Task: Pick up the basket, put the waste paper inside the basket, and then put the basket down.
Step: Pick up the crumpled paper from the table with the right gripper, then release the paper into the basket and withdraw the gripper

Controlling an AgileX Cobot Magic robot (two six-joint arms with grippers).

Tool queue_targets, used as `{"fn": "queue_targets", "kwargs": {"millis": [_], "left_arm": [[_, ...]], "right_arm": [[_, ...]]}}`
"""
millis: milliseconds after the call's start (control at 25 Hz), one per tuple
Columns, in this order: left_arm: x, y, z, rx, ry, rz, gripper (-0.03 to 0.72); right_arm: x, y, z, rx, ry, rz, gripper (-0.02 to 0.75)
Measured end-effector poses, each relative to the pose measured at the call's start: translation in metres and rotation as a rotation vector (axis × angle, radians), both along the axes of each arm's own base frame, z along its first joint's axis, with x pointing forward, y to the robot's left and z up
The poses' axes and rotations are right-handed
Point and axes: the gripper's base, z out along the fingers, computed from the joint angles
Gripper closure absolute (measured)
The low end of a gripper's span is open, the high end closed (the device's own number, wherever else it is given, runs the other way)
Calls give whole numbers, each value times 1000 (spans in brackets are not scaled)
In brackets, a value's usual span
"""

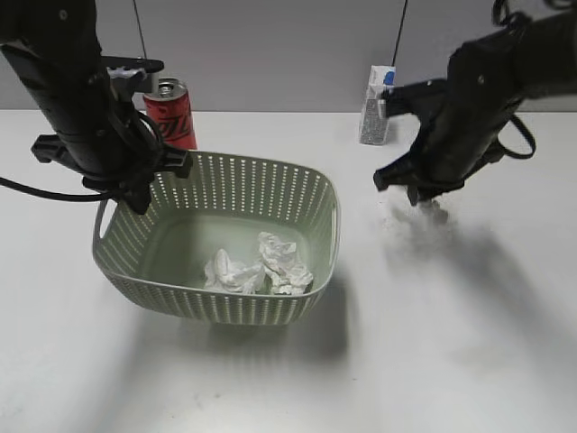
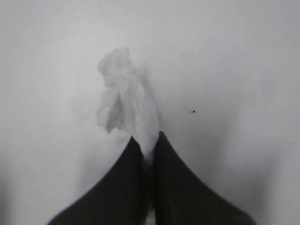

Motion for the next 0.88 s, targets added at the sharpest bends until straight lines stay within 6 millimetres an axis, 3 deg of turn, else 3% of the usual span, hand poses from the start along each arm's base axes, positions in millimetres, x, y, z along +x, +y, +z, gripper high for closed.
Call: {"fn": "queue_targets", "kwargs": {"millis": [160, 280, 400, 520, 680, 760, 880], "left_arm": [[1, -1, 0, -10, -12, 3, 688], [2, -2, 1, -21, -16, 7, 688], [2, -2, 1, -23, -17, 8, 688], [2, -2, 1, -24, -16, 9, 688], [2, -2, 1, -28, -16, 12, 688], [2, -2, 1, -29, -15, 12, 688], [1, -2, 1, -29, -15, 12, 688]], "right_arm": [[-18, 14, 73, 215, -110, 41, 729], [-42, 38, 118, 377, -198, 201, 730], [-63, 66, 141, 464, -271, 345, 731], [-75, 91, 138, 475, -287, 425, 731], [-82, 117, 109, 453, -218, 481, 689], [-82, 125, 95, 438, -182, 494, 564], [-82, 128, 83, 427, -154, 495, 287]]}}
